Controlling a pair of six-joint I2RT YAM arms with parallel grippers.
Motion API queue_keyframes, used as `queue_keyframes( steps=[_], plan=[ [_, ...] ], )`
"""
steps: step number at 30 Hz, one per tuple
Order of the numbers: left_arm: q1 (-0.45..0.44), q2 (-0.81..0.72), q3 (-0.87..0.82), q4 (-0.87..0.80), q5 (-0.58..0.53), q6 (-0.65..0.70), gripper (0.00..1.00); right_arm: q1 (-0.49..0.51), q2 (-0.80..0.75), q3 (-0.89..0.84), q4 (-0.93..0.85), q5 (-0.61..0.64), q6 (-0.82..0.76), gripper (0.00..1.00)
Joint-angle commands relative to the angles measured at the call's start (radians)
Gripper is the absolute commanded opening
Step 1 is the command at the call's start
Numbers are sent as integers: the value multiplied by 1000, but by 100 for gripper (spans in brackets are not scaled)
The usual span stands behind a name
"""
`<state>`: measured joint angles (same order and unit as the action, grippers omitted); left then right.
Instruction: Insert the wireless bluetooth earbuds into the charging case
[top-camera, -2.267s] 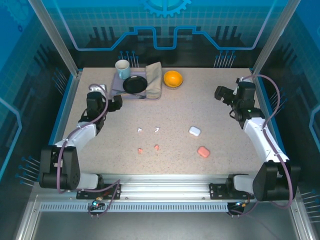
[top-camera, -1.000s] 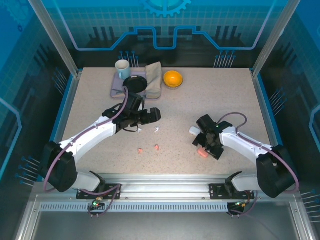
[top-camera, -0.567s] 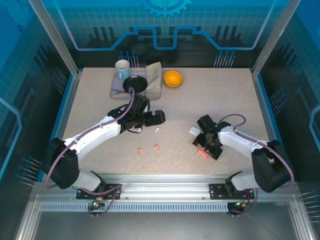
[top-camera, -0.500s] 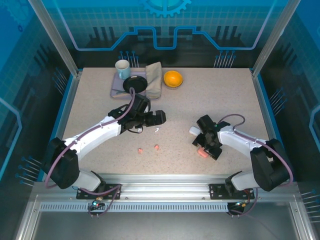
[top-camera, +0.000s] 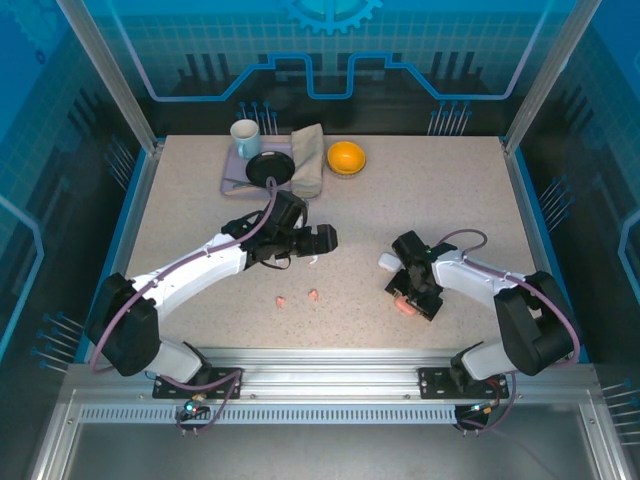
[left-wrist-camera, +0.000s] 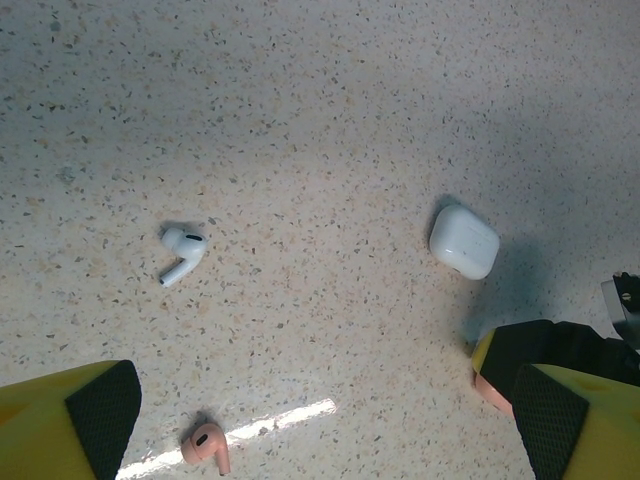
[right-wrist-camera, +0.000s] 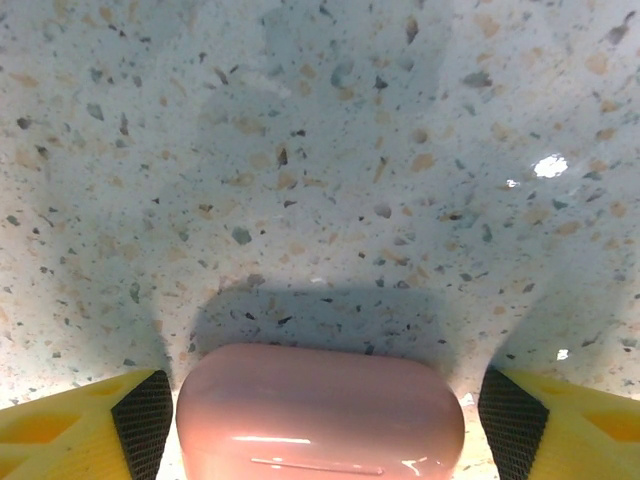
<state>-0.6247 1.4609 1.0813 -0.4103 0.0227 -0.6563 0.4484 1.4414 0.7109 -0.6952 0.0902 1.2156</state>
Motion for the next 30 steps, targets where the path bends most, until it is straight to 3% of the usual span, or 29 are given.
queue_keyframes(
  steps=[1,20,30],
  plan=[
    [-9,15,38,3,-6,-20,99,-7,15,-31,16,-16,8,83],
    [-22,38,56,1,-3,-16,99,34,-8,-22,5,-27,21,81],
    [-24,39,60,-4,-2,-14,99,69,15,-19,16,-50,40,74]
  ],
)
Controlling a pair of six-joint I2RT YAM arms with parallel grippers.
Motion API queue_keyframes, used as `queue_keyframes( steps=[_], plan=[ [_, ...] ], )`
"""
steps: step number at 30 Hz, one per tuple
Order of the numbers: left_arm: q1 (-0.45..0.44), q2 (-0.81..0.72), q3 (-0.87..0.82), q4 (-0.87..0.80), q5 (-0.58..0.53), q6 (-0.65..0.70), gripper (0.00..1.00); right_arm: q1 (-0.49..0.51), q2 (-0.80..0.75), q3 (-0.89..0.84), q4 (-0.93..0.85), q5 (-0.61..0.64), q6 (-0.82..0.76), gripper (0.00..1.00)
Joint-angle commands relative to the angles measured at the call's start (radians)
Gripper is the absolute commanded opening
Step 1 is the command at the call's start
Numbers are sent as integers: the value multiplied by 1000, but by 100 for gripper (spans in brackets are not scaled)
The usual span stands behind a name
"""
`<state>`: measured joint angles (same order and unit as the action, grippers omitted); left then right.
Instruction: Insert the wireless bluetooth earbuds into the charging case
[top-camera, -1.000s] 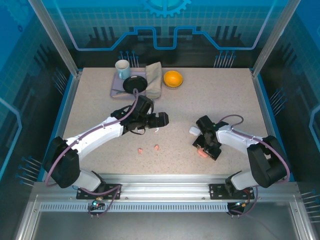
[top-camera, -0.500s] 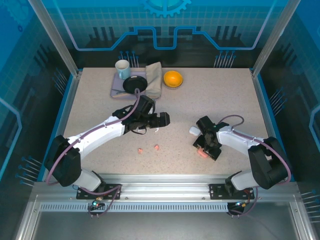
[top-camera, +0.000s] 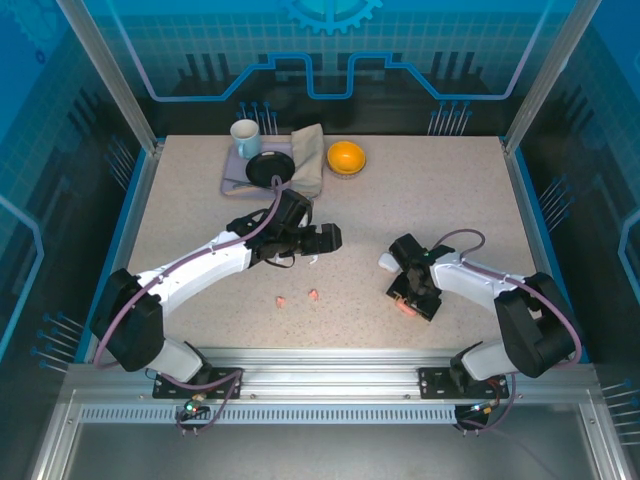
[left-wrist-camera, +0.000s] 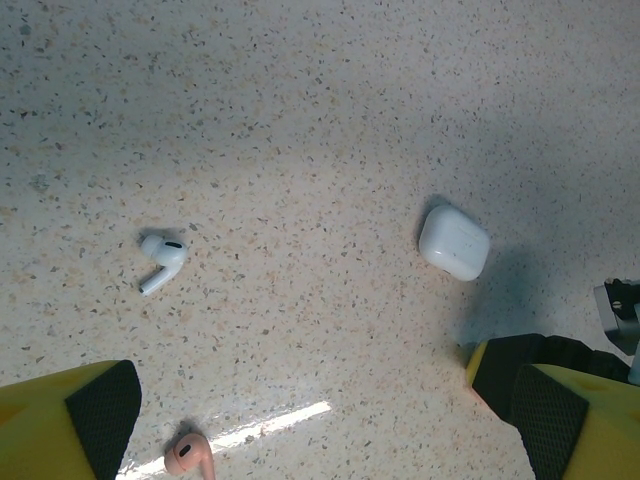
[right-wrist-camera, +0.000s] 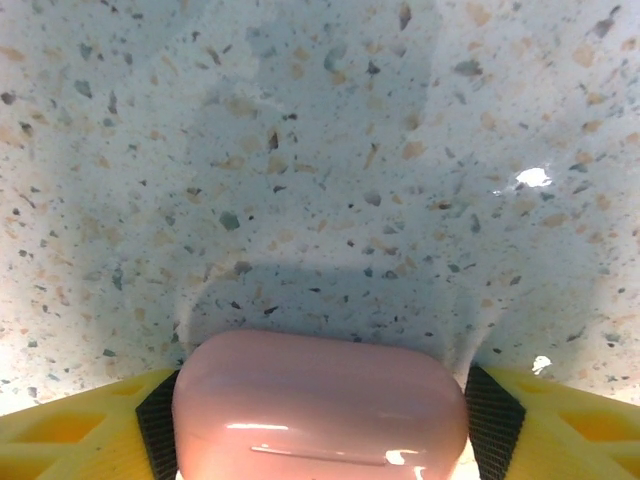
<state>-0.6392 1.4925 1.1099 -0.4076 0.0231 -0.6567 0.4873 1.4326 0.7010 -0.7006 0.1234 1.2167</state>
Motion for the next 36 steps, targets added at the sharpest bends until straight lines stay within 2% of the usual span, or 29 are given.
queue_keyframes(
  steps=[1,7,14,18,22,26,29,36],
  plan=[
    [-10,7,31,-7,-2,-14,99,36,22,-9,19,-82,41,74],
    [-10,6,32,-7,-2,-14,99,60,10,-6,6,-85,57,79],
    [-10,10,32,-6,0,-14,99,67,17,-9,4,-63,58,77],
    [-10,11,32,-11,-2,-10,99,62,43,-9,16,-59,47,70],
    [-9,1,15,7,12,11,99,54,32,0,39,-76,15,52],
    [-8,-35,-47,85,51,37,99,59,-29,12,65,-104,-15,43],
    [-4,-69,-110,161,88,31,99,69,-79,30,66,-119,-11,42],
    [2,-158,-346,509,186,-78,99,73,-91,131,109,-132,62,42]
  ],
)
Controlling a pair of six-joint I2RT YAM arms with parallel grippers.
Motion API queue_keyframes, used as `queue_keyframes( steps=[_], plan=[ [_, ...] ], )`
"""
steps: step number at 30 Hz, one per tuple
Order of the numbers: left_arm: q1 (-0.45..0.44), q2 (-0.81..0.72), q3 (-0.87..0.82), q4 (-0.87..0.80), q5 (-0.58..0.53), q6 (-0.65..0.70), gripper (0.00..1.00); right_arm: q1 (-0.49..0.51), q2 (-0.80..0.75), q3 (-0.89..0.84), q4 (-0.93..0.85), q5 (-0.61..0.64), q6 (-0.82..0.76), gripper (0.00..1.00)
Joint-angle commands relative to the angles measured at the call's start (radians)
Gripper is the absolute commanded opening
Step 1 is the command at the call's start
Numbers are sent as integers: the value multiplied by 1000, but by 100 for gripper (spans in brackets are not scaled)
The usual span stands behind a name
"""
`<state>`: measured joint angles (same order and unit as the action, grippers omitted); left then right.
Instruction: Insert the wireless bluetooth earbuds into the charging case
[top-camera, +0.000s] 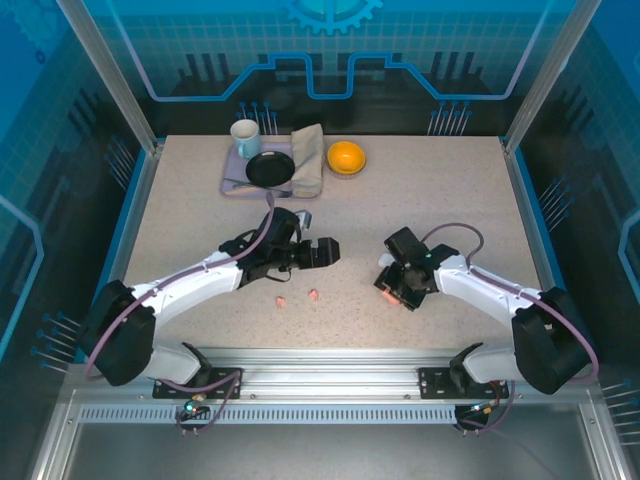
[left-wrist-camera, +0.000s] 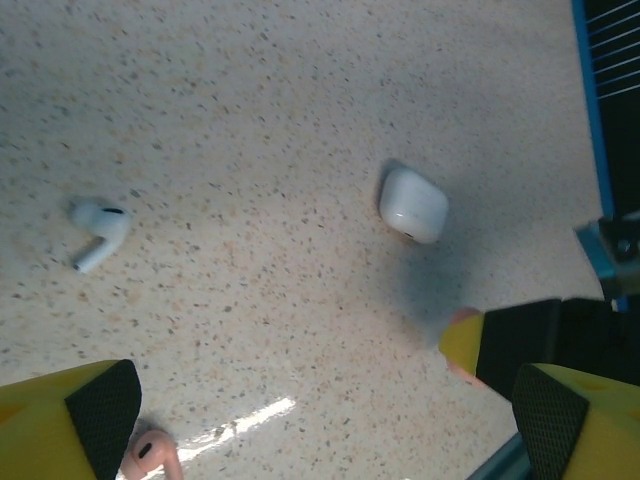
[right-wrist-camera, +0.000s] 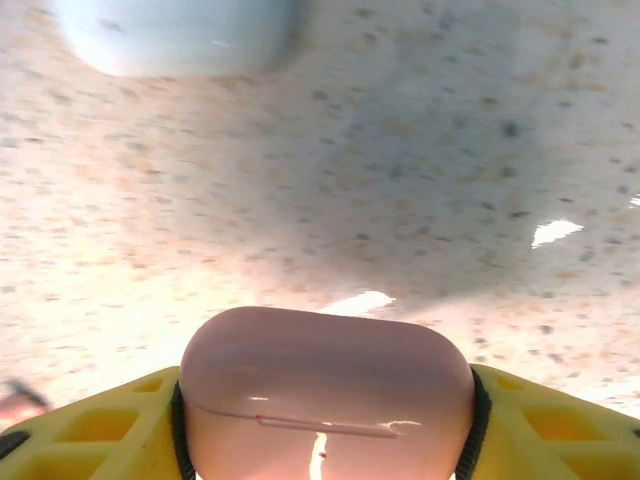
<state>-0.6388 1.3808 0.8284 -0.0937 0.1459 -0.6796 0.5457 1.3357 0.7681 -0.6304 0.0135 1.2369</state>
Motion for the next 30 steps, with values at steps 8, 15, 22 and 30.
queue_keyframes(
  steps=[8,15,22,30],
  plan=[
    [-11,-93,-220,485,29,-123,99,16,205,338,39,-31,94,42],
    [-19,-72,-264,615,-76,-169,99,18,336,493,71,-83,187,42],
    [-21,8,-238,700,-117,-186,90,34,415,584,100,-122,282,43],
    [-25,108,-203,764,-121,-193,73,48,435,645,93,-131,308,43]
  ],
)
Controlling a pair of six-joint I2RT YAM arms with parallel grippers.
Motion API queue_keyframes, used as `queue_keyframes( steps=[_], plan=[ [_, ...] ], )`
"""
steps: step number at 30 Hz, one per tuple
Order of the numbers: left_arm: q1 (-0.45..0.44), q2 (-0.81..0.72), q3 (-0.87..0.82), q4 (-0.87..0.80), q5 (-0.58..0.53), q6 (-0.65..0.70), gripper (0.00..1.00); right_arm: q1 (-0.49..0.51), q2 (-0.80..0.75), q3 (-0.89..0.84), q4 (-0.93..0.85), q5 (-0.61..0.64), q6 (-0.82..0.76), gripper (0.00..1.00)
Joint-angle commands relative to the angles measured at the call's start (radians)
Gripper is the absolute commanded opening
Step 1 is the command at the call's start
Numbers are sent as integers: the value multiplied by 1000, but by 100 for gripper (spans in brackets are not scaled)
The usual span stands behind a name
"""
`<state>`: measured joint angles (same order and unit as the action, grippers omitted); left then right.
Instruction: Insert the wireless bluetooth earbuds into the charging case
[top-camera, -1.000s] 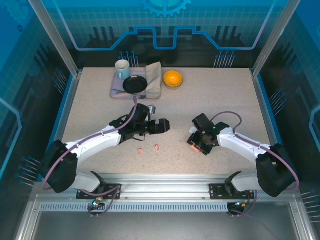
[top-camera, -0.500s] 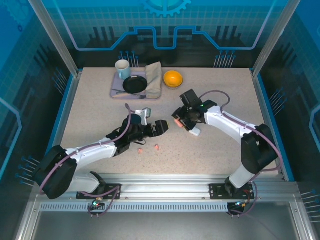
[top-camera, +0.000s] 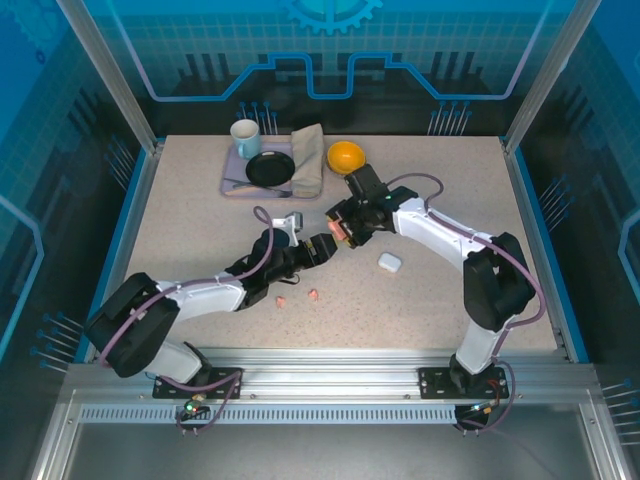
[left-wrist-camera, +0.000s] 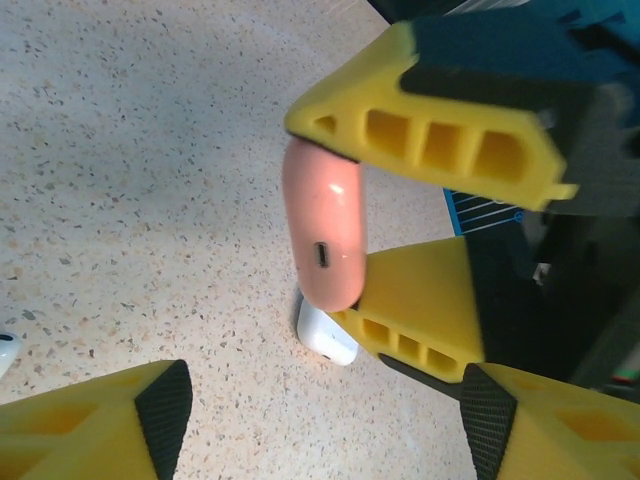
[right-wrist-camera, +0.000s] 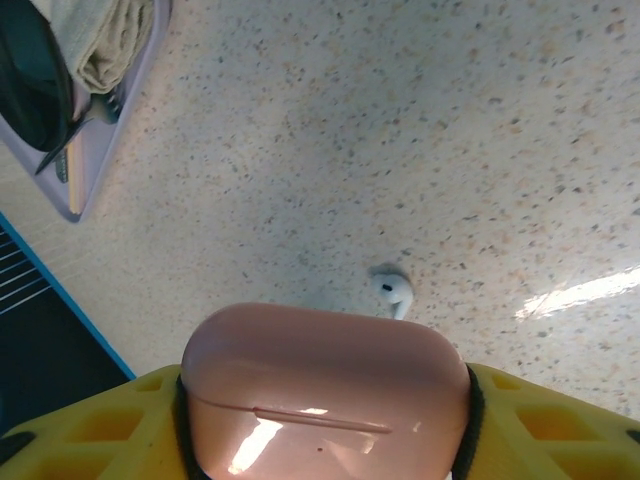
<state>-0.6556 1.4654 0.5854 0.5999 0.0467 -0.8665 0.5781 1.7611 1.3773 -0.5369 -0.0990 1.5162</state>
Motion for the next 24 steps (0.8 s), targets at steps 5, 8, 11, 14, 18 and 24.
queue_keyframes(
  steps=[5,8,11,14,18,24],
  plan=[
    [-7,60,80,66,-28,9,69,18,6,34,-6,-22,32,43],
    [-9,76,99,60,-34,16,67,21,4,31,-5,-22,31,43],
    [-8,88,116,42,-45,27,65,23,0,29,-5,-23,32,43],
    [-7,101,125,44,-49,29,62,24,-6,26,-6,-21,29,43],
    [-6,115,137,43,-53,34,57,25,-13,21,-5,-23,29,43],
    [-6,128,159,28,-69,44,49,24,-21,16,-3,-23,30,43]
  ],
)
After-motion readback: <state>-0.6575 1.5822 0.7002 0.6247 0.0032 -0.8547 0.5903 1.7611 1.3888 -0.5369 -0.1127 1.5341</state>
